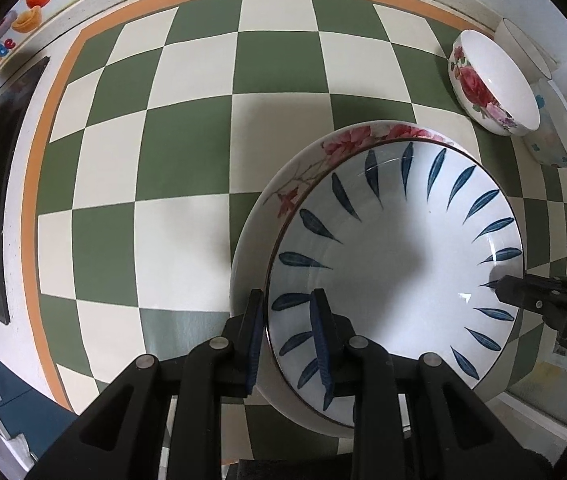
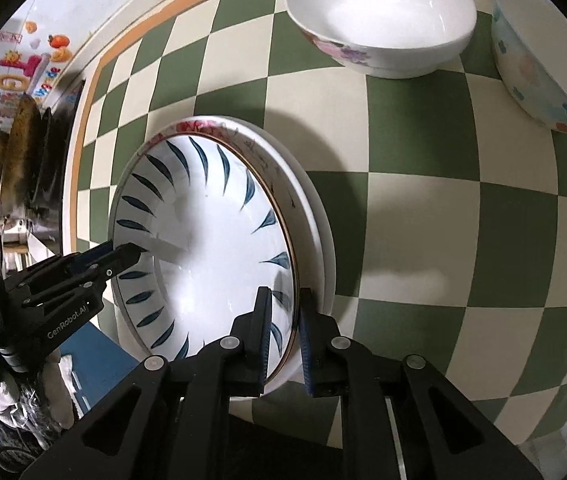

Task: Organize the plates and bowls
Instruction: 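Carry the blue-striped plate and lower it onto the rose plate, then open both grippers and pull back from the plate stack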

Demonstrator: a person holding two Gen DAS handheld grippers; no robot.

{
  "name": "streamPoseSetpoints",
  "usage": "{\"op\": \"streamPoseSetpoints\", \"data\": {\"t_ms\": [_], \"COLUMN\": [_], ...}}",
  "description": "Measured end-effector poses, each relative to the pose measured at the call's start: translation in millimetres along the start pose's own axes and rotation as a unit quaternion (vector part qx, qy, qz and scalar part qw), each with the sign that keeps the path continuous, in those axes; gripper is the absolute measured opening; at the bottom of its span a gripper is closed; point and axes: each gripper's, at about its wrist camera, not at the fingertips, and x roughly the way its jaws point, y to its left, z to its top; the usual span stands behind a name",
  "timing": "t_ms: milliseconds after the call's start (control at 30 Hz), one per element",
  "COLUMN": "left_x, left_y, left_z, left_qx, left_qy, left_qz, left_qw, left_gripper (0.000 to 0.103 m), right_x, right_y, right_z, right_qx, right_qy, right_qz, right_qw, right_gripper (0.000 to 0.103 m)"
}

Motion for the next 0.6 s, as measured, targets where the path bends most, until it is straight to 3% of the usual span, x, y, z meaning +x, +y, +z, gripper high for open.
{"op": "streamPoseSetpoints", "data": {"t_ms": [267,600], "left_x": [-18.5,-91.8], "left_y": [-3.0,-5.1], "left_z": [-14.1,-51.8], "left_qx": [-0.020,-0.013], "left_qy": [-0.023,-0.101], "left_qz": [0.006,0.017], "left_qw": [0.9995,0.9946], "left_gripper": [0.021,0.022], "right_x": [-14.9,-55.8], "right_y": [8.4,37.9], "right_z": [-8.9,-53.1], "right_qx": [-0.012,-0.010], "right_qy": [-0.013,-0.070], "right_qz": [-0.031,-0.057], "right_qw": [0.999,0.996], "right_gripper": [0.016,0.016]}}
